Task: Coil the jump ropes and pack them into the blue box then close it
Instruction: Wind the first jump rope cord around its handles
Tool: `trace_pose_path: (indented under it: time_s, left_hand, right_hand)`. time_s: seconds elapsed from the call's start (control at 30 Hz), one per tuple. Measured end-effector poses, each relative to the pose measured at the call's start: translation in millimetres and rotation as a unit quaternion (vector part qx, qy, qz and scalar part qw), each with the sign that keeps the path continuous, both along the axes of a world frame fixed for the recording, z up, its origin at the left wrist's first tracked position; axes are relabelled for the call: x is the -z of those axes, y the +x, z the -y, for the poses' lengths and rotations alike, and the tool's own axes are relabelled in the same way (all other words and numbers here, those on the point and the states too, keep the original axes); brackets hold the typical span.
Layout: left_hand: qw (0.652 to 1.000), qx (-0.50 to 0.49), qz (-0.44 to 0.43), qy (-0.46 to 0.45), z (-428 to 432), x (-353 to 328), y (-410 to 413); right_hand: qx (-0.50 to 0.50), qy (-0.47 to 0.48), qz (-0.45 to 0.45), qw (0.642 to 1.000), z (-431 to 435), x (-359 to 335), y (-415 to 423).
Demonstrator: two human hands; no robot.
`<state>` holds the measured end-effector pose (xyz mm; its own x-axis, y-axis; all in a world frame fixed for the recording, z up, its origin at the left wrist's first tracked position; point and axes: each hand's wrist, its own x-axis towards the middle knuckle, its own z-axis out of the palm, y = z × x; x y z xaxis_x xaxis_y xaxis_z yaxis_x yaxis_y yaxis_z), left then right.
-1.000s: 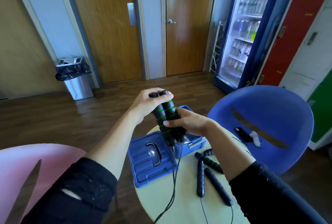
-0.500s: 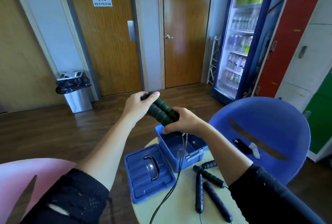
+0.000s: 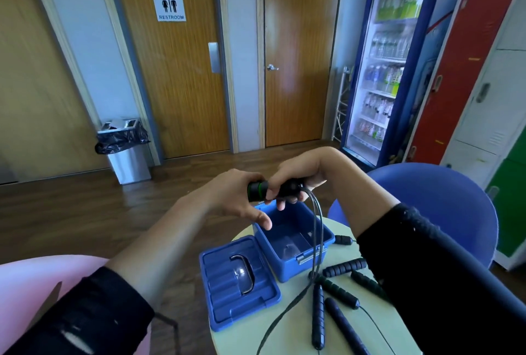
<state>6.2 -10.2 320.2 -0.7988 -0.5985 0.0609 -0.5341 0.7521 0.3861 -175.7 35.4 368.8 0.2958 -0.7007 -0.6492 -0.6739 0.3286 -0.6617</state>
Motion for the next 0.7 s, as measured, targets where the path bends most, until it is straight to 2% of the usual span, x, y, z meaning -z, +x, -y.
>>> trace_pose_path:
  time_s: [0.13, 0.23, 0.33, 0.4, 0.47, 0.53, 0.7]
  left_hand:
    - [0.993, -0.028, -0.065, 0.098, 1, 0, 8]
    - [0.964, -0.053, -0.173, 0.194, 3, 3, 18]
    - [0.897, -0.036, -0.308, 0.316, 2, 13, 18]
    - [0.827, -0.019, -0.412, 0.383, 1, 17, 14]
    - [0.749, -0.021, -0.498, 0.436, 2, 15, 10]
    - [0.693, -0.031, -0.552, 0.463, 5, 10, 7]
    - [0.636, -0.006, -0.589, 0.498, -4, 2, -6]
  right_hand:
    - [0.085, -0.087, 0.058, 0.991, -12, -12, 9]
    - [0.157, -0.174, 0.09, 0.968, -19, -12, 11]
    - [0.247, -0.231, 0.173, 0.925, -26, -6, 23]
    - [0.301, -0.248, 0.225, 0.893, -33, -4, 35]
    - [0.305, -0.273, 0.228, 0.884, -40, 3, 47]
    - [0.279, -0.28, 0.229, 0.89, -45, 15, 60]
    - [0.252, -0.274, 0.233, 0.898, -49, 36, 84]
